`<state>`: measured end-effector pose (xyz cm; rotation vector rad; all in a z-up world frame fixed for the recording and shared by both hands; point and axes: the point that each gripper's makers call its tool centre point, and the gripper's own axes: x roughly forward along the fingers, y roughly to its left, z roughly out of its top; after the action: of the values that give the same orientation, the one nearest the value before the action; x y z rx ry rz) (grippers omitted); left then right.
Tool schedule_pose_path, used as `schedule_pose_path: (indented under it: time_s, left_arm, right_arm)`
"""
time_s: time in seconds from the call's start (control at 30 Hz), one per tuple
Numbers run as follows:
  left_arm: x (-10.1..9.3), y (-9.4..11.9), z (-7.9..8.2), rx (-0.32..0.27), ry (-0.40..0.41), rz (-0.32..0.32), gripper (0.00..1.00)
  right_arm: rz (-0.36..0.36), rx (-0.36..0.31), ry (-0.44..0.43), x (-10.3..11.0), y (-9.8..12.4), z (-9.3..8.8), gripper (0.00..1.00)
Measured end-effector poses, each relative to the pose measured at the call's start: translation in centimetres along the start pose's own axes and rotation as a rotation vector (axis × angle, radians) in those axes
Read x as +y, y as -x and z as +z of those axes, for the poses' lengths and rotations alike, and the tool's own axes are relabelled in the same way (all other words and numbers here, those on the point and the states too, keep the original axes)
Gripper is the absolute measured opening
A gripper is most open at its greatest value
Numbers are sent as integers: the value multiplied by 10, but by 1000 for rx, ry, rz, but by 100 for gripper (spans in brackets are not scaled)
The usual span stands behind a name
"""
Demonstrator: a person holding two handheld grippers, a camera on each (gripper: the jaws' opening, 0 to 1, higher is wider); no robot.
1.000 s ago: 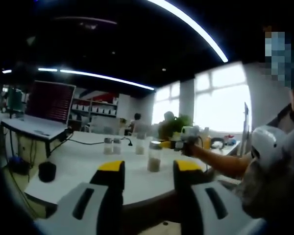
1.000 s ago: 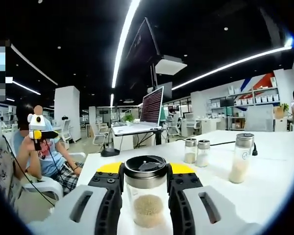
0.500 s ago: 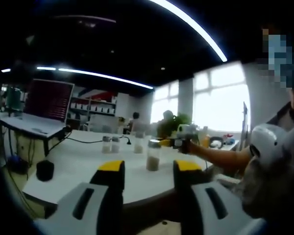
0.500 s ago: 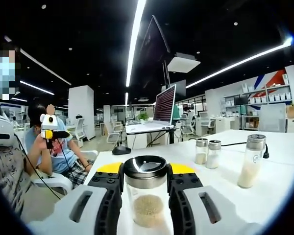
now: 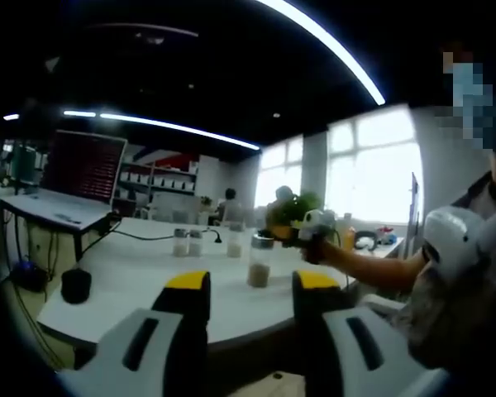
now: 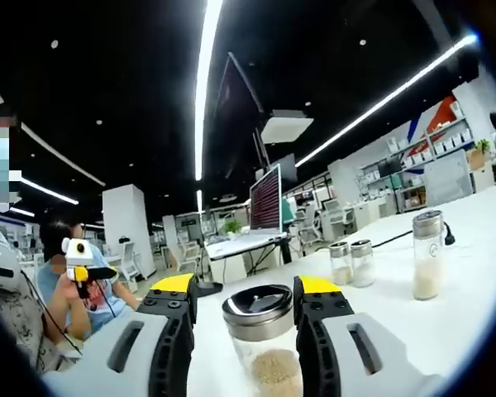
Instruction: Rotate the seasoning bottle until the label or dispensing opening points toward the visible target arrow and the bottle remains upright within the marked orientation range
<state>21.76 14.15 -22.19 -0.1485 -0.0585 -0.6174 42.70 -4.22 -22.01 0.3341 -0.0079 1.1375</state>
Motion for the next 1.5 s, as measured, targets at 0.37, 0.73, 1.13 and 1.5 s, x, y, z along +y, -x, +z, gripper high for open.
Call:
schedule_pose_path:
  time_s: [0.37, 0.73, 1.13, 1.5]
  left_arm:
    - [3, -1, -3, 6, 4, 7, 42]
    - [3, 2, 0, 3, -10, 14, 42]
    - [3, 4, 1, 3, -16, 14, 42]
    - [4, 2, -3, 13, -13, 14, 42]
  right_arm:
    - [-211, 10, 207, -5, -2, -3, 49]
    - [-292, 44, 270, -19, -7, -5, 55]
    - [-261, 80, 270, -19, -9, -12, 41]
    - [-258, 87, 261, -22, -8, -12, 39]
